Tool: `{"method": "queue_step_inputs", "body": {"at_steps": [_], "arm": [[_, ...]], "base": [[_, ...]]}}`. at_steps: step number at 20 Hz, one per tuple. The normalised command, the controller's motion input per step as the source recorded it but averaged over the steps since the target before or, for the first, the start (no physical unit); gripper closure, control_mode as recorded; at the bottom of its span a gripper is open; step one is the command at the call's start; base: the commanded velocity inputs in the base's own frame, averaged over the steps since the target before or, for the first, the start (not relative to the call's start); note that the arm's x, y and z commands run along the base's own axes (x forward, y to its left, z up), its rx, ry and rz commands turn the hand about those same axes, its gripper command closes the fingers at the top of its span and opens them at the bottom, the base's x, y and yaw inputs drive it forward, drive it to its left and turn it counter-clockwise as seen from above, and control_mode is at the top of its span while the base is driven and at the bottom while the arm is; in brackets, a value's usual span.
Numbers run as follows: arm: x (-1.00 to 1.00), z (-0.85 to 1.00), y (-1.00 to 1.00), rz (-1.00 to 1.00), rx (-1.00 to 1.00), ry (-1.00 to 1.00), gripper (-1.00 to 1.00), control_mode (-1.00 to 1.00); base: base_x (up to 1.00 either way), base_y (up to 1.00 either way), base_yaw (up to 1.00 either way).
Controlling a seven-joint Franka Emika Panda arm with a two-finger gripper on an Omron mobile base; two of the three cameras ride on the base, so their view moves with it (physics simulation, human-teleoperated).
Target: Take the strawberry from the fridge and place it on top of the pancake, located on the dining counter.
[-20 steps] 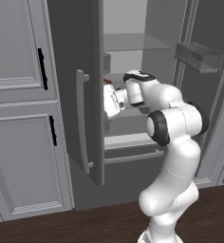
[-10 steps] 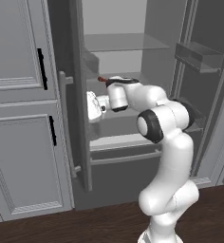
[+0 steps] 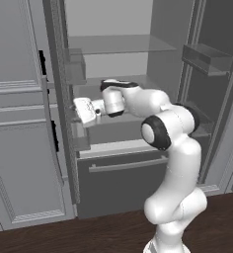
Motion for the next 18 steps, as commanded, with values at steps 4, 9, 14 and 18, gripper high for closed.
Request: {"method": "queue_step_inputs", "body": {"at_steps": [4, 9, 14, 18], "arm": [[-0.08, 0.01, -0.77, -0.14, -0.08, 0.07, -1.0, -1.0], [0.01, 0.0, -1.0, -0.03, -0.32, 0.01, -1.0, -1.0], [-0.1, -0.02, -1.0, -0.02, -0.55, -0.21, -1.0, -1.0], [-0.01, -0.14, -1.0, 0.23, -0.61, -0.41, -1.0, -1.0]], "base": [[0.0, 0.0, 0.0], [0.0, 0.0, 0.0], [0.0, 0.0, 0.0], [0.0, 0.0, 0.0]]}}
